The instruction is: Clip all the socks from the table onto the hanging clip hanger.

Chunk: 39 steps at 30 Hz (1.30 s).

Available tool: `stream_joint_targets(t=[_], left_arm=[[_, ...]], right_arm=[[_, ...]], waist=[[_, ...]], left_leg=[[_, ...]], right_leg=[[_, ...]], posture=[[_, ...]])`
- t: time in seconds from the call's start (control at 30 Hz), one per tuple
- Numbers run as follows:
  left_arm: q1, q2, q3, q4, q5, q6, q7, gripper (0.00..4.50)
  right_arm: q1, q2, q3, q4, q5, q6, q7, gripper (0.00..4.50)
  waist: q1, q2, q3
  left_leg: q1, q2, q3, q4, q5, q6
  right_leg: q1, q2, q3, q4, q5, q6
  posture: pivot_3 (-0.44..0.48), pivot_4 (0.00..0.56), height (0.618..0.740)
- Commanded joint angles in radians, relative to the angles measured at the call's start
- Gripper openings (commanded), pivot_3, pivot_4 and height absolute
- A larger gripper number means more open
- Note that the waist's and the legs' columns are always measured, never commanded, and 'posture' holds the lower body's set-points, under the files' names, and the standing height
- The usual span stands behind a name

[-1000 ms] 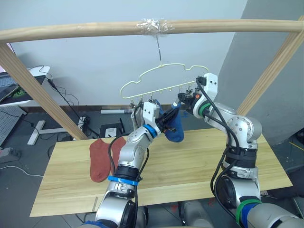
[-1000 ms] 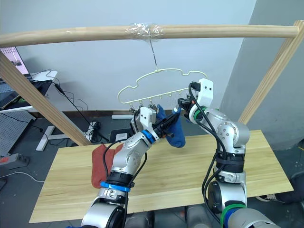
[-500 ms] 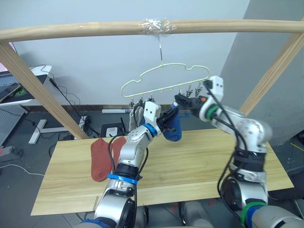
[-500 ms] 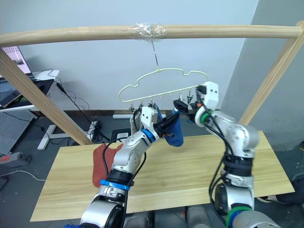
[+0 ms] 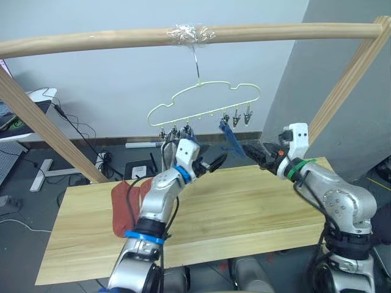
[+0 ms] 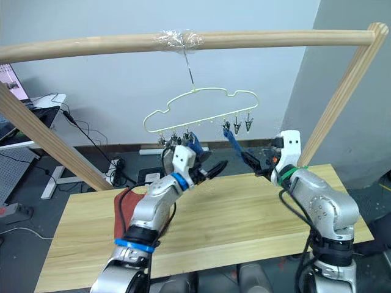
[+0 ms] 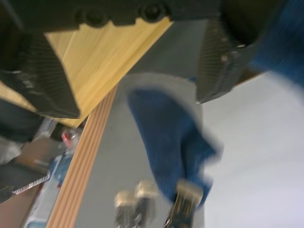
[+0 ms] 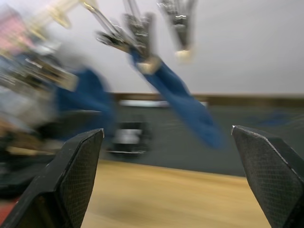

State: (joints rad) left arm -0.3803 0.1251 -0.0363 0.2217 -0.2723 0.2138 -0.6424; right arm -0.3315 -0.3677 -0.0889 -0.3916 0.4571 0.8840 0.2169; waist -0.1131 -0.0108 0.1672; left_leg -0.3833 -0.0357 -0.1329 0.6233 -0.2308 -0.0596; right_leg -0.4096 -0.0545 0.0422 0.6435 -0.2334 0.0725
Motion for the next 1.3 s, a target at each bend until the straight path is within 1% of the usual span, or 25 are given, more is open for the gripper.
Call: stream_joint_targets(t=[0.03,0.1,0.13,0.2,0.27,0.3,0.37,0.4,0.47,0.53,0.7,0.8,0.87,1.07,1.3], left_arm=[[0.083,0.038,-0.003,-0.244,-0.036,0.083,0.016,4.48],[0.142,0.077,0.005,-0.361,-0.029,0.146,0.048,4.48],[0.171,0.109,-0.002,-0.418,0.004,0.154,0.063,4.5],[0.214,0.148,-0.001,-0.501,0.038,0.173,0.095,4.5],[0.249,0.158,0.035,-0.57,0.031,0.145,0.128,4.5],[0.265,0.175,0.041,-0.604,0.018,0.151,0.118,4.5],[0.289,0.202,0.052,-0.656,-0.02,0.143,0.077,4.5],[0.299,0.198,0.069,-0.673,-0.043,0.113,0.069,4.5],[0.311,0.194,0.086,-0.687,-0.056,0.081,0.074,4.5],[0.32,0.209,0.075,-0.687,-0.036,0.054,0.071,4.5],[0.309,0.19,0.061,-0.694,-0.038,0.018,0.097,4.5],[0.308,0.179,0.056,-0.729,-0.101,0.041,0.078,4.5],[0.308,0.184,0.056,-0.74,-0.114,0.043,0.074,4.5],[0.303,0.195,0.062,-0.728,-0.116,0.027,0.079,4.5],[0.317,0.184,0.047,-0.727,-0.102,0.007,0.09,4.5]], right_arm=[[0.036,0.012,0.091,-0.012,-0.132,-0.204,-0.005,4.5],[0.059,0.041,0.11,-0.005,-0.165,-0.262,-0.018,4.5],[0.067,0.055,0.118,-0.002,-0.181,-0.295,-0.02,4.33],[0.073,0.076,0.13,0.006,-0.206,-0.337,-0.024,3.88],[0.07,0.102,0.155,0.037,-0.258,-0.384,-0.054,3.19],[0.068,0.113,0.168,0.053,-0.283,-0.413,-0.062,2.86],[0.062,0.135,0.184,0.078,-0.313,-0.462,-0.068,2.86],[0.059,0.149,0.188,0.092,-0.324,-0.482,-0.071,2.63],[0.051,0.173,0.194,0.122,-0.345,-0.513,-0.08,2.36],[0.033,0.196,0.202,0.157,-0.377,-0.544,-0.099,1.71],[-0.022,0.239,0.192,0.239,-0.432,-0.605,-0.144,1.71],[-0.053,0.254,0.186,0.278,-0.449,-0.638,-0.157,1.71],[-0.069,0.265,0.176,0.296,-0.452,-0.647,-0.166,1.71],[-0.116,0.289,0.153,0.355,-0.458,-0.666,-0.195,1.71],[-0.152,0.307,0.135,0.409,-0.467,-0.679,-0.216,1.71]], waist=[[0.001,0.0,0.0],[0.004,0.0,0.0],[0.006,0.0,0.0],[0.01,-0.001,0.0],[0.021,-0.001,0.0],[0.026,-0.001,0.0],[0.033,-0.001,0.001],[0.035,-0.001,0.001],[0.045,-0.001,0.0],[0.054,-0.001,0.0],[0.067,-0.001,0.0],[0.076,-0.001,0.0],[0.077,-0.001,0.0],[0.08,-0.001,0.0],[0.08,-0.001,0.0]], left_leg=[[0.0,0.0,0.0,0.0,0.0,0.0],[0.0,0.001,-0.001,-0.001,0.0,0.0],[0.0,0.001,-0.001,0.0,0.0,0.0],[0.0,0.001,-0.001,0.0,0.0,0.0],[0.001,0.0,0.0,0.0,0.0,0.0],[0.001,0.0,-0.001,0.001,0.0,0.0],[0.001,0.001,-0.001,0.001,0.0,0.0],[0.001,0.001,-0.001,0.001,0.0,0.0],[0.001,0.001,-0.001,0.0,0.0,0.0],[0.001,0.001,-0.001,0.0,0.0,0.0],[0.001,0.001,-0.001,0.001,0.0,0.0],[0.001,0.0,-0.001,0.001,0.0,0.0],[0.001,0.001,-0.001,0.0,0.0,0.0],[0.001,0.001,-0.001,0.0,0.0,0.0],[0.001,0.001,-0.001,0.0,0.0,0.0]], right_leg=[[0.0,0.0,0.0,0.0,0.0,0.0],[0.0,0.0,0.0,0.0,0.0,0.0],[0.0,0.0,0.0,0.001,0.0,0.0],[0.0,0.0,0.0,0.001,0.0,0.0],[0.001,0.0,0.0,0.001,0.0,0.0],[0.001,0.0,0.0,0.001,0.0,-0.001],[0.001,0.0,0.0,0.001,0.0,-0.001],[0.001,0.0,0.0,0.001,0.0,-0.001],[0.001,0.0,0.0,0.0,0.0,-0.001],[0.001,0.0,0.0,0.0,0.0,-0.001],[0.001,0.0,-0.001,0.001,0.0,-0.002],[0.001,0.0,0.0,0.0,0.0,-0.002],[0.001,0.0,0.0,0.0,0.0,-0.002],[0.001,0.0,0.0,0.001,0.001,-0.002],[0.001,0.0,0.0,0.001,0.001,-0.003]], posture=[[-0.106,0.133,0.74],[-0.094,0.132,0.74],[-0.076,0.131,0.74],[-0.064,0.132,0.74],[-0.049,0.13,0.74],[-0.042,0.128,0.74],[-0.032,0.129,0.74],[-0.025,0.127,0.74],[-0.008,0.122,0.74],[-0.002,0.122,0.74],[0.013,0.116,0.74],[0.017,0.113,0.74],[0.019,0.111,0.74],[0.027,0.105,0.74],[0.032,0.101,0.74]])
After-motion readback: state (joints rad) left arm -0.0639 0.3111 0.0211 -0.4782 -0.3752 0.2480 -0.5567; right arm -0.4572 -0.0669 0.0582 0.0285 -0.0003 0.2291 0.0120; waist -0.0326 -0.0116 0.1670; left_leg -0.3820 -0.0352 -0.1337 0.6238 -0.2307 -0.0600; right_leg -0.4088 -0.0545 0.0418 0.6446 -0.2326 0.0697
